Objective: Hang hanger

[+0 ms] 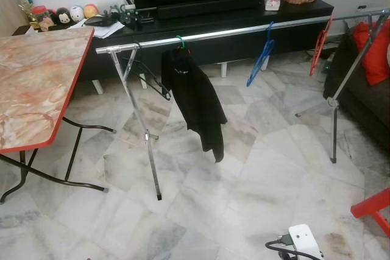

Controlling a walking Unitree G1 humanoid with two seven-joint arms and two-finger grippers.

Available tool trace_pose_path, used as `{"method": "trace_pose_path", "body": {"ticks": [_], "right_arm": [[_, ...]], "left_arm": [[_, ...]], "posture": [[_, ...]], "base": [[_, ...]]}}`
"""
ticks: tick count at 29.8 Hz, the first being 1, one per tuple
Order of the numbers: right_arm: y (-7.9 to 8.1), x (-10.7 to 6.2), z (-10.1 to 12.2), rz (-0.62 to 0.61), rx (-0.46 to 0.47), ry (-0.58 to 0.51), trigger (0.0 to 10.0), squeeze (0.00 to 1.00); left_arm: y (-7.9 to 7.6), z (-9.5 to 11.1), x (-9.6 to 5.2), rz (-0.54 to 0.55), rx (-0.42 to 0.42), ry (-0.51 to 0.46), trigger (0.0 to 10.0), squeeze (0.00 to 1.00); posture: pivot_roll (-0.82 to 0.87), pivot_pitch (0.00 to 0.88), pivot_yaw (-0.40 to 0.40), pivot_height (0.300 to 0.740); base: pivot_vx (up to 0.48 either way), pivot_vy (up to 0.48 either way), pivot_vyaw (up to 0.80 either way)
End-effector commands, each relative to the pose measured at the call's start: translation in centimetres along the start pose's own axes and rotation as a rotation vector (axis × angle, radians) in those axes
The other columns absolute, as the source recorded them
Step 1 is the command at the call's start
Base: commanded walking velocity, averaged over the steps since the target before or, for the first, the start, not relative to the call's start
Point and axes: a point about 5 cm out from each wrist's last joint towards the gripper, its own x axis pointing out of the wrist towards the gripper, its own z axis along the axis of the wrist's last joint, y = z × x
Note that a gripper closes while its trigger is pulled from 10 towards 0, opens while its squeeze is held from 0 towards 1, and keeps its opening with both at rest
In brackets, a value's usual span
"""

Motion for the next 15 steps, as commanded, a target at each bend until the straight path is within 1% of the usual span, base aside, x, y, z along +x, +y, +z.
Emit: {"method": "trace_pose_path", "body": {"ticks": [1,2,4,15], "right_arm": [[0.59,0.01,-0.49,0.005,0.077,0.014,10.0,0.00],[0.57,0.01,-0.54,0.001,0.073,0.019,10.0,0.00],[0.55,0.01,-0.54,-0.001,0.069,0.021,10.0,0.00],[0.55,0.01,-0.54,-0.001,0.069,0.021,10.0,0.00]], "left_arm": [[0.71,-0.86,-0.34,-0.013,0.033,0.008,10.0,0.00],[1.05,-1.20,-0.46,-0.010,0.032,0.018,10.0,0.00],[1.26,-1.39,-0.53,-0.008,0.032,0.024,10.0,0.00],[1.26,-1.39,-0.53,-0.008,0.032,0.024,10.0,0.00]], "posture": [[-0.01,0.000,0.074,0.740],[-0.01,0.000,0.073,0.740],[-0.01,0.000,0.073,0.740],[-0.01,0.000,0.073,0.740]], "base": [[0.000,0.000,0.00],[0.000,0.000,0.00],[0.000,0.000,0.00],[0.000,0.000,0.00]]}}
